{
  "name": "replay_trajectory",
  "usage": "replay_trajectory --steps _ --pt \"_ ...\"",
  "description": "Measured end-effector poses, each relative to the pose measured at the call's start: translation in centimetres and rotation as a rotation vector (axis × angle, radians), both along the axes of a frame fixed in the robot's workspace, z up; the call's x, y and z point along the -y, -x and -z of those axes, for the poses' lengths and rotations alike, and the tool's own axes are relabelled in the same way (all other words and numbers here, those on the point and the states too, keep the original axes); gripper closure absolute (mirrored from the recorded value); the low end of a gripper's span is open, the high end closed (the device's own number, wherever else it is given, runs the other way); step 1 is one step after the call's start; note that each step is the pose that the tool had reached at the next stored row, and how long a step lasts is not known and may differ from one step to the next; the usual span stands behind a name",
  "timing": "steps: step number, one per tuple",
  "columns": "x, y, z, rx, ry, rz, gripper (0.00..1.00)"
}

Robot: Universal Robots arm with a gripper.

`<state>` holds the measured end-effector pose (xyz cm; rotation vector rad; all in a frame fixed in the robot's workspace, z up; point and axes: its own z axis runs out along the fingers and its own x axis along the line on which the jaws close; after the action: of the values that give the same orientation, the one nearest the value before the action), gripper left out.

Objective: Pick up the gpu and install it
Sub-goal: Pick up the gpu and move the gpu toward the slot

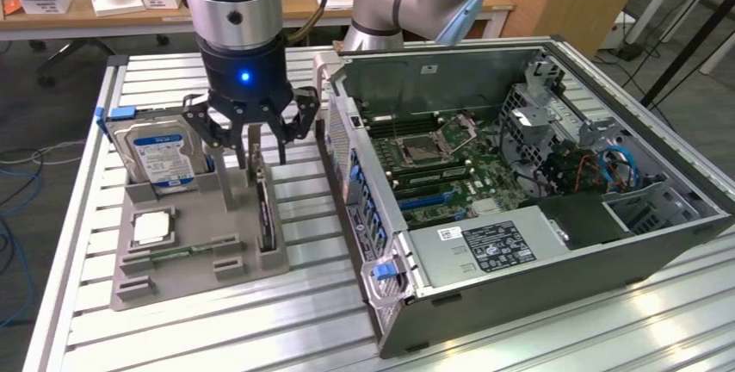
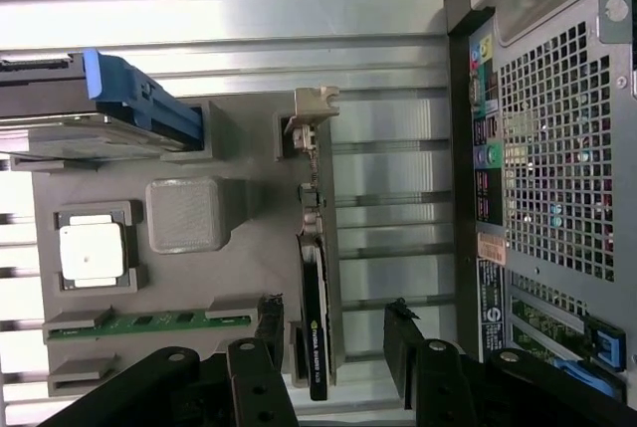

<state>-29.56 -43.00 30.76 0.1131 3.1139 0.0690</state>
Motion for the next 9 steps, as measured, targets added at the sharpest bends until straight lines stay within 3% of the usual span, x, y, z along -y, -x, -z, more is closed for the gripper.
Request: replay_trajectory --steps 9 --pt "0.0 0.03 0.34 0.0 0.0 0.0 0.47"
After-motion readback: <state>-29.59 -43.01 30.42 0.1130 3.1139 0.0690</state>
